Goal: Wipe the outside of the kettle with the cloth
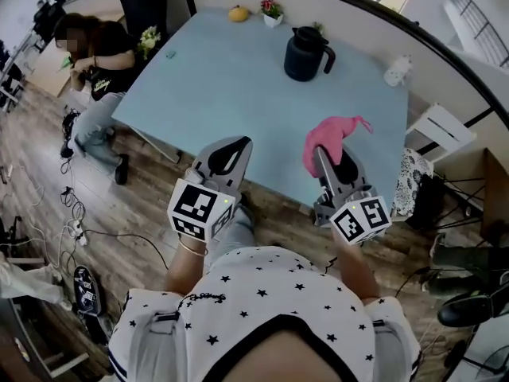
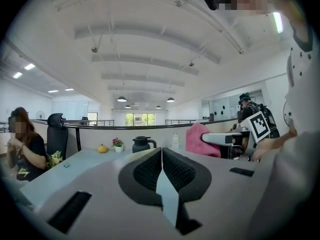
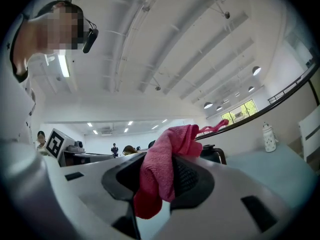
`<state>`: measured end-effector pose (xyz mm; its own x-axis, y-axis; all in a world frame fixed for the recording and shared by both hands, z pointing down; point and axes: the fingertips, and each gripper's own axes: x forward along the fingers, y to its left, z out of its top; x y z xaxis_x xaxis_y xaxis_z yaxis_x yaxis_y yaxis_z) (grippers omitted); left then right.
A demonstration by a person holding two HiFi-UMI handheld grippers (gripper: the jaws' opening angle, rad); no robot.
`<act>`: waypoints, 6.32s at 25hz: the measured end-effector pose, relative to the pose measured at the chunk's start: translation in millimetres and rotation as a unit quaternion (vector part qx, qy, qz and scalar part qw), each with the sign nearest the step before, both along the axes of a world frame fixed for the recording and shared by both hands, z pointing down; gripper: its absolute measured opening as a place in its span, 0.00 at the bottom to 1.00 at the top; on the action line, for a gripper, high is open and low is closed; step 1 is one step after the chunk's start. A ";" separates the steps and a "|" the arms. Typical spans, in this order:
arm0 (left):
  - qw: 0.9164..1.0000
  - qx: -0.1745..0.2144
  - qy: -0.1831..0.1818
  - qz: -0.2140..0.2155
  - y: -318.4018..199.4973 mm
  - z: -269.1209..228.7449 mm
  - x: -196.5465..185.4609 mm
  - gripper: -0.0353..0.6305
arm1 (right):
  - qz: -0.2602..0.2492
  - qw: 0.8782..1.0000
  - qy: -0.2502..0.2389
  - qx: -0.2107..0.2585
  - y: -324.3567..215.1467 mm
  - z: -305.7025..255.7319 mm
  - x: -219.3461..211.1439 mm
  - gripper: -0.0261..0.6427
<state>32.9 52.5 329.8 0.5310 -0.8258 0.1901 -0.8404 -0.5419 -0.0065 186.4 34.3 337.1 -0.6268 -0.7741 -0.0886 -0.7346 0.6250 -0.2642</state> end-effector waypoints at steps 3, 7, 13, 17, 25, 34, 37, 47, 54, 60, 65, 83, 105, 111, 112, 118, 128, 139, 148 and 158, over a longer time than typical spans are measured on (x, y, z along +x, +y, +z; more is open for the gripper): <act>1.000 -0.007 0.016 0.002 -28.5 2.1 -10.2 0.10 | 0.013 1.000 0.004 -0.007 -24.1 2.5 -5.4 0.25; 1.000 -0.009 0.019 0.007 -65.2 1.0 -27.4 0.10 | 0.026 1.000 0.008 -0.015 -56.3 4.8 -15.5 0.25; 1.000 -0.012 0.022 0.017 -114.4 0.9 -55.2 0.10 | 0.055 0.998 -0.008 -0.037 -105.2 6.6 -31.2 0.25; 0.999 -0.013 0.023 0.031 -143.3 5.7 -65.8 0.10 | 0.078 0.996 -0.001 -0.053 -131.9 14.3 -36.8 0.25; 0.998 -0.019 0.024 0.061 -195.7 13.0 -90.1 0.10 | 0.118 0.991 0.002 -0.061 -181.8 23.1 -53.3 0.25; 0.995 -0.040 0.037 0.084 -232.0 33.1 -84.2 0.10 | 0.151 0.985 0.021 -0.078 -221.6 38.6 -47.5 0.25; 0.996 -0.043 0.038 0.074 -237.5 34.0 -80.9 0.10 | 0.149 0.985 0.024 -0.082 -232.7 41.7 -40.7 0.25; 0.997 -0.048 0.027 0.052 -258.3 35.0 -70.0 0.10 | 0.154 0.984 0.038 -0.084 -295.7 55.5 -15.8 0.25; 0.997 -0.060 0.022 0.039 -273.3 43.3 -66.7 0.10 | 0.158 0.981 0.072 -0.082 -335.1 68.7 -7.1 0.25; 0.997 -0.074 0.018 0.019 -276.5 51.6 -72.6 0.10 | 0.163 0.975 0.117 -0.090 -357.5 86.1 0.6 0.25; 0.997 -0.079 0.016 0.013 -280.2 55.0 -72.8 0.10 | 0.156 0.973 0.141 -0.092 -367.3 98.6 2.7 0.25; 0.996 -0.085 -0.003 0.002 -290.3 58.8 -69.2 0.10 | 0.140 0.967 0.195 -0.084 -359.4 135.9 4.1 0.25; 0.995 -0.074 -0.029 -0.061 -247.0 56.4 -67.2 0.10 | 0.072 0.948 0.221 -0.216 -354.9 257.7 -0.5 0.25; 0.994 -0.073 -0.024 -0.072 -234.1 52.0 -83.7 0.10 | 0.084 0.943 0.232 -0.225 -351.0 263.1 0.8 0.25; 0.995 -0.072 -0.022 -0.071 -234.4 51.1 -87.6 0.10 | 0.089 0.943 0.229 -0.226 -349.5 261.6 1.2 0.25; 0.997 -0.071 -0.014 -0.036 -246.2 51.0 -101.9 0.10 | 0.146 0.947 0.171 -0.231 -332.4 230.8 7.4 0.25; 0.999 -0.048 0.002 0.010 -284.2 30.7 -127.1 0.10 | 0.212 0.965 0.113 -0.103 -338.5 94.4 -3.8 0.25; 0.998 -0.052 0.012 0.029 -290.2 32.0 -139.1 0.10 | 0.215 0.955 0.173 -0.106 -365.7 108.1 -34.2 0.25; 0.998 -0.050 0.012 0.024 -294.5 31.2 -138.6 0.10 | 0.227 0.943 0.208 -0.127 -358.2 139.3 -32.5 0.24; 0.998 -0.064 0.008 0.008 -295.1 41.6 -143.8 0.10 | 0.207 0.937 0.189 -0.208 -348.6 193.6 -42.7 0.24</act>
